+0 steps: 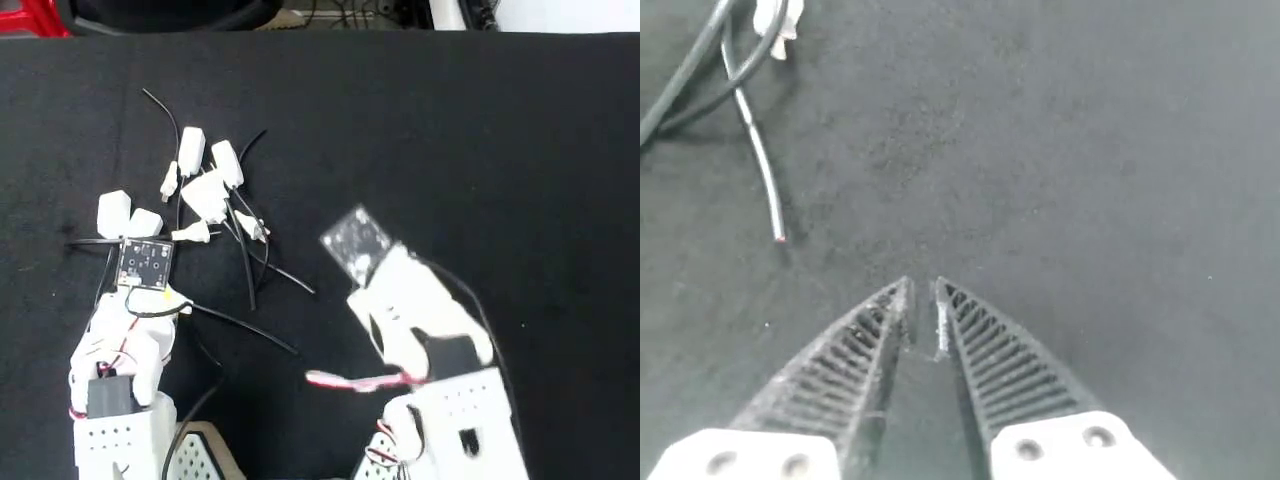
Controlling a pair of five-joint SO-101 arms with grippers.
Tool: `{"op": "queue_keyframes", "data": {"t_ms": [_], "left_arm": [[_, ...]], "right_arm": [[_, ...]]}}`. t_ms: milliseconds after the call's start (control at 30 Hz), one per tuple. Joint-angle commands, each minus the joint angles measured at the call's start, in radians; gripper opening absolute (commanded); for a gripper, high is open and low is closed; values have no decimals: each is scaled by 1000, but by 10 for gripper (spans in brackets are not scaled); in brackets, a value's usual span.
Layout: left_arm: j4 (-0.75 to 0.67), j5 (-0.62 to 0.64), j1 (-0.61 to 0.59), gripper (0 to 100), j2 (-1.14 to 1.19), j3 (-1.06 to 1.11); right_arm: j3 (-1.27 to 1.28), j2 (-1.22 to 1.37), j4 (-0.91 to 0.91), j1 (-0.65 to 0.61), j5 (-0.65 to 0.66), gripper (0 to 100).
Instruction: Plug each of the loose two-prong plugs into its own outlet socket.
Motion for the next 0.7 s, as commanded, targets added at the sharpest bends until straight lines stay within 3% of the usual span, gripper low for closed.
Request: {"op": "queue_keyframes", "data": {"t_ms": [0, 100, 300, 500, 667], "left_arm": [[-23, 0, 16, 81, 3, -107], [-37, 21, 35, 83, 8, -170], [-199, 265, 96, 84, 94, -202], [-419, 436, 101, 84, 539, -367], [-474, 628, 170, 84, 1028, -653]], "right_arm": [[-173, 311, -84, -12, -66, 36], [-220, 519, -170, -6, -92, 36], [-341, 753, -207, 157, -176, 36], [-352, 889, -269, 210, -198, 36], [-351, 918, -279, 209, -196, 36]]}}
